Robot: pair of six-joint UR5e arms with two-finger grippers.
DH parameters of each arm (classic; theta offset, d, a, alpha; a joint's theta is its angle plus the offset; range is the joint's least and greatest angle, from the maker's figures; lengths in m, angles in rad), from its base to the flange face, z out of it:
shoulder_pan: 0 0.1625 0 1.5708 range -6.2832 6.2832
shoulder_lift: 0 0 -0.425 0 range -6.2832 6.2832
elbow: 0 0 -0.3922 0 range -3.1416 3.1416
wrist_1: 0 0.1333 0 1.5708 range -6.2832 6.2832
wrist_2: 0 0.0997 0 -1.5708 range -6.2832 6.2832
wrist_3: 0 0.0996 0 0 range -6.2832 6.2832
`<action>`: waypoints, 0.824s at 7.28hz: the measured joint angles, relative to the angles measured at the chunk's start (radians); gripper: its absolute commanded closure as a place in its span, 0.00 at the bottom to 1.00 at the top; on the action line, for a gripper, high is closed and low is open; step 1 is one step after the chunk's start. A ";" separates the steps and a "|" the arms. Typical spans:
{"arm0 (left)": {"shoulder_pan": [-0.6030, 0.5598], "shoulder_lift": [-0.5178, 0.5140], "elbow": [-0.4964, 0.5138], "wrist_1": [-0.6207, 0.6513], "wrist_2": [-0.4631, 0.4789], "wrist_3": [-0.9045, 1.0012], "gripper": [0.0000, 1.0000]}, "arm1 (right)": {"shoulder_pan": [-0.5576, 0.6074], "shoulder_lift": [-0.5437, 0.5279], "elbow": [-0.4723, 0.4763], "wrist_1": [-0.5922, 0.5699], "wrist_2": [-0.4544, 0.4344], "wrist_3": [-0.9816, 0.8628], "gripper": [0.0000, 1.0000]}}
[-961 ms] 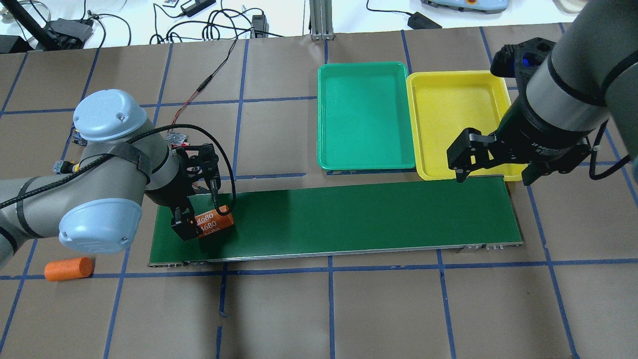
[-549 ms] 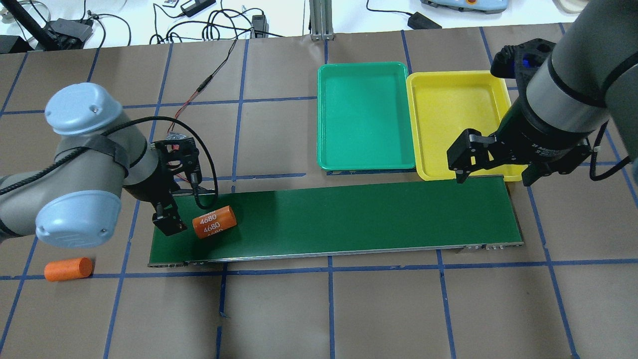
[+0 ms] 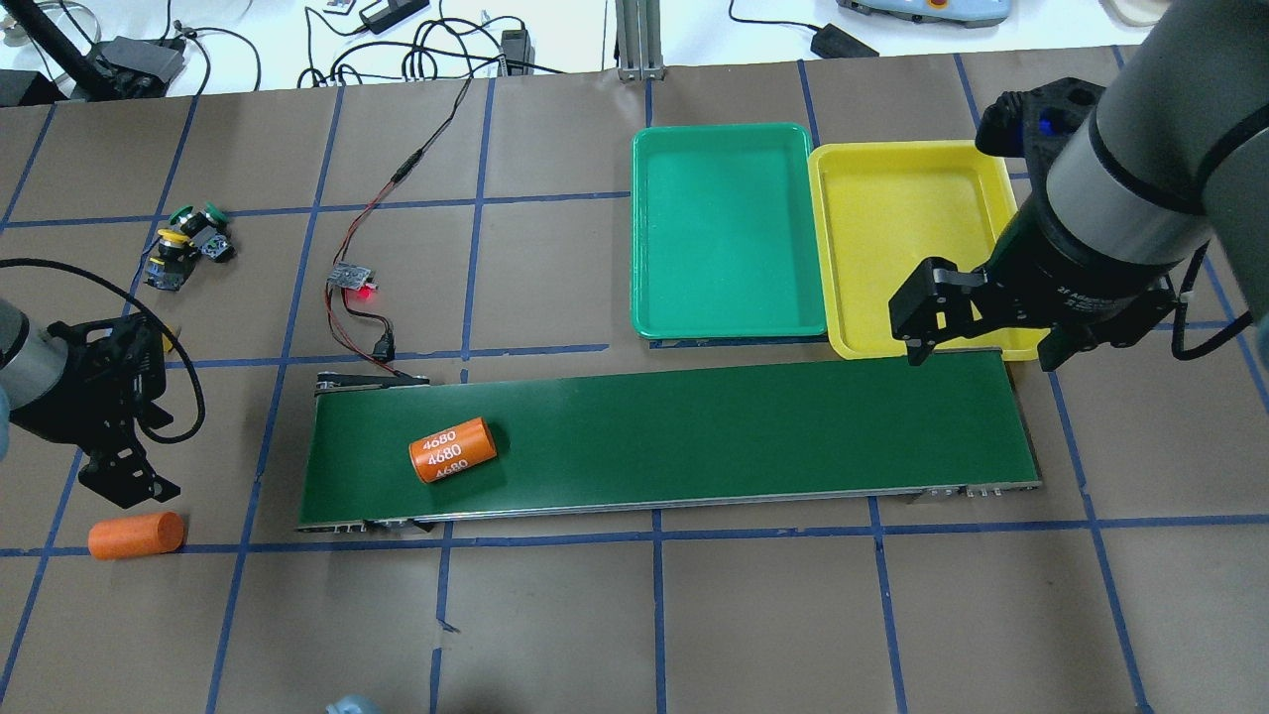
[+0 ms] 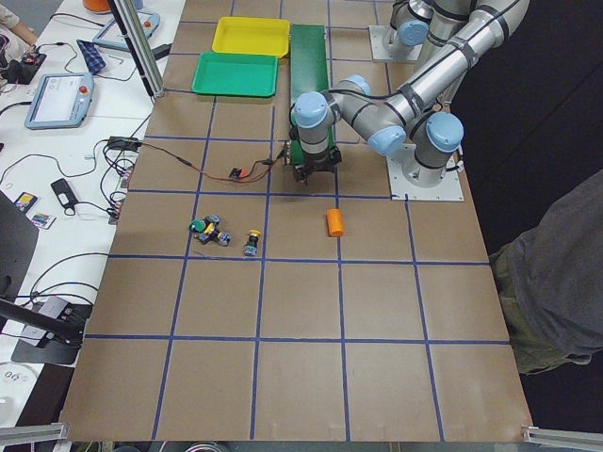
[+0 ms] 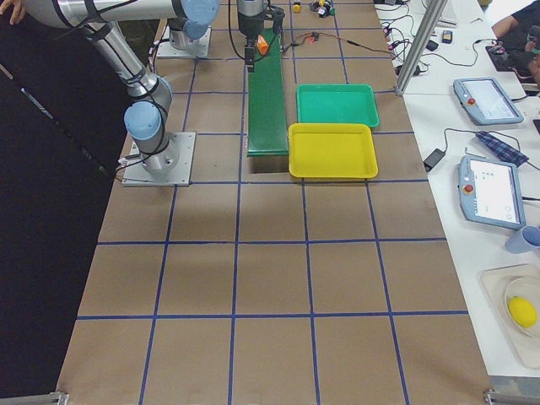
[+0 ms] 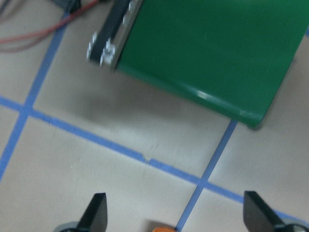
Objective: Sort buttons by color to trays
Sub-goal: 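Move the left gripper to the small orange cylinder and grasp it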
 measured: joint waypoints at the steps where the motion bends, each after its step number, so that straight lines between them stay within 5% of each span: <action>1: 0.038 -0.024 -0.026 0.052 0.017 0.038 0.00 | 0.000 0.000 0.000 0.000 0.000 0.000 0.00; 6: 0.127 -0.127 -0.103 0.208 0.059 0.130 0.00 | -0.001 0.000 0.001 0.000 0.000 -0.002 0.00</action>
